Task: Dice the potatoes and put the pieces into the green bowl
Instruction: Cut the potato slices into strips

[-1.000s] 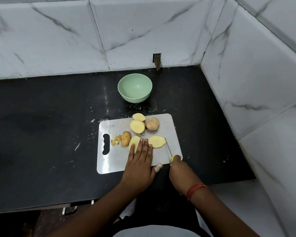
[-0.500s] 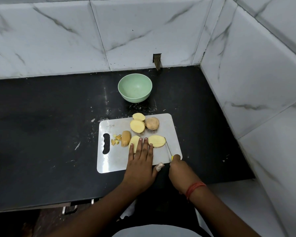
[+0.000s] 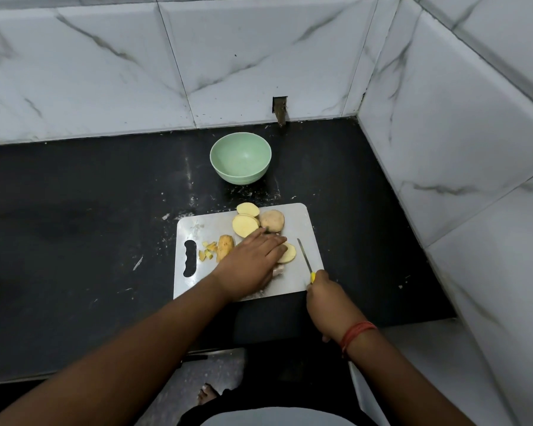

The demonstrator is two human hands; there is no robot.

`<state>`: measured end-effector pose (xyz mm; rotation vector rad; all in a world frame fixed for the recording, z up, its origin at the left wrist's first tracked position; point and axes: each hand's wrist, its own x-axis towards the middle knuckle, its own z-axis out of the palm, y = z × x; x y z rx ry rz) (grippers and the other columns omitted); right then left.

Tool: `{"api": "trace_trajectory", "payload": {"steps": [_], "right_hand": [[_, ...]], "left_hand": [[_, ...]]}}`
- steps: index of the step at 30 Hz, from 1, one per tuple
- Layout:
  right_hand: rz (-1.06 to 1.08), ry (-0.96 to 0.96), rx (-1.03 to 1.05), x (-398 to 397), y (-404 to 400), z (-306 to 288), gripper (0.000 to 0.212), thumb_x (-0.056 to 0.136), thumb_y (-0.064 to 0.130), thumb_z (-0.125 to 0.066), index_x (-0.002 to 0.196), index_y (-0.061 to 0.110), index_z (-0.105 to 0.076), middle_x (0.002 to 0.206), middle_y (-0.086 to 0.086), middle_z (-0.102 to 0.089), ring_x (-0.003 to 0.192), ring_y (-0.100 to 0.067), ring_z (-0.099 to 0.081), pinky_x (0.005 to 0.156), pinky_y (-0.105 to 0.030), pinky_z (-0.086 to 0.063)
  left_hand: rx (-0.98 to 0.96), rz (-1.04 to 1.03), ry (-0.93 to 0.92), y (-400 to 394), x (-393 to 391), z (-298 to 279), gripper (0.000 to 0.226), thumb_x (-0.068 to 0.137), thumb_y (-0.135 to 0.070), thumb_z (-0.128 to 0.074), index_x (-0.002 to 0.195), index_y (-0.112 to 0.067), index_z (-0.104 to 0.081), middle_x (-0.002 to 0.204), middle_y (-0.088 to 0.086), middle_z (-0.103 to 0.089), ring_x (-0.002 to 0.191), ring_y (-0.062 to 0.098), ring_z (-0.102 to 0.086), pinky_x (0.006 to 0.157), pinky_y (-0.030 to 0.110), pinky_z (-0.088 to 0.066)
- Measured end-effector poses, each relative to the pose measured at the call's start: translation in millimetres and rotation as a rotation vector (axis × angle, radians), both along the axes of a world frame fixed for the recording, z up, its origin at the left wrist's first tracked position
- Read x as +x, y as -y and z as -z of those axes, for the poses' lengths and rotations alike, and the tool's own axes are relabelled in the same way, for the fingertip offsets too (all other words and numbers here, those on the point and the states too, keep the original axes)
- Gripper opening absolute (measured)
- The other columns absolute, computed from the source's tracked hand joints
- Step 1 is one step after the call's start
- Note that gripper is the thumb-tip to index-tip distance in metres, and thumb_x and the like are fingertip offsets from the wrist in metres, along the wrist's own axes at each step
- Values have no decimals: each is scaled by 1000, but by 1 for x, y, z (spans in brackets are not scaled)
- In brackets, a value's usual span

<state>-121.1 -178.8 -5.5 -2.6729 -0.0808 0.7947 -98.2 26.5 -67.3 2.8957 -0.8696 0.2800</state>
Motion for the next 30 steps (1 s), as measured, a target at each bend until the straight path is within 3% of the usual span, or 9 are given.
{"api": "trace_trajectory", "payload": {"steps": [3,7,15,18,20,23,28,30], "right_hand": [[8,9,-7,0,2,0,12,100,8,-40,112,7,-39,80,-6,-49,56,-21,-52,34,-32,-45],[-18,-13,22,-1,4,-3,9,100,11,-38,110,9,-38,82,-3,-48,62,-23,-58,45,-42,-56],[-41,-27,9,0,2,-3,14,99,8,-37,112,7,-38,95,-13,-58,74,-30,-62,54,-42,-58],[-97,-20,-30,4,-2,-4,23,95,1,-39,117,2,-38,98,-17,-62,74,-32,-63,45,-33,-46],[-143,-31,-62,7,-5,-4,27,92,-2,-42,119,0,-38,103,-20,-63,85,-33,-66,45,-27,-38],[-133,-54,-64,12,-10,-7,28,92,-3,-43,119,-1,-38,109,-21,-62,94,-35,-66,57,-30,-44],[-115,-84,-78,17,-19,-6,29,90,-6,-43,118,0,-37,100,-17,-61,80,-31,-65,46,-34,-45],[-111,-98,-75,18,-22,-5,31,91,-4,-43,121,0,-37,108,-19,-61,91,-34,-66,59,-36,-49]], "left_hand": [[-4,3,-54,3,11,-7,49,84,-17,-72,130,-7,-60,129,11,-62,117,30,-60,103,42,-48],[-2,-73,-73,7,13,-10,53,74,-10,-77,125,-6,-64,117,12,-63,104,30,-62,87,41,-56],[-75,-141,-95,13,9,-7,57,70,-9,-82,125,-6,-66,116,10,-64,103,27,-61,84,38,-57],[-96,-163,-90,15,7,-7,56,68,-9,-83,121,-5,-67,113,9,-65,101,27,-62,81,36,-56],[-118,-176,-92,15,6,-6,54,66,-9,-84,117,-6,-67,110,9,-65,99,27,-62,79,36,-56],[-158,-178,-92,16,6,-5,46,65,-6,-83,108,-5,-66,106,11,-64,94,28,-61,74,37,-56],[-161,-187,-80,16,7,-3,37,65,-6,-80,99,-5,-65,102,12,-62,92,29,-58,72,39,-53],[-171,-194,-81,16,7,-2,35,66,-4,-79,99,-4,-66,102,13,-62,92,30,-59,72,41,-54]]}}
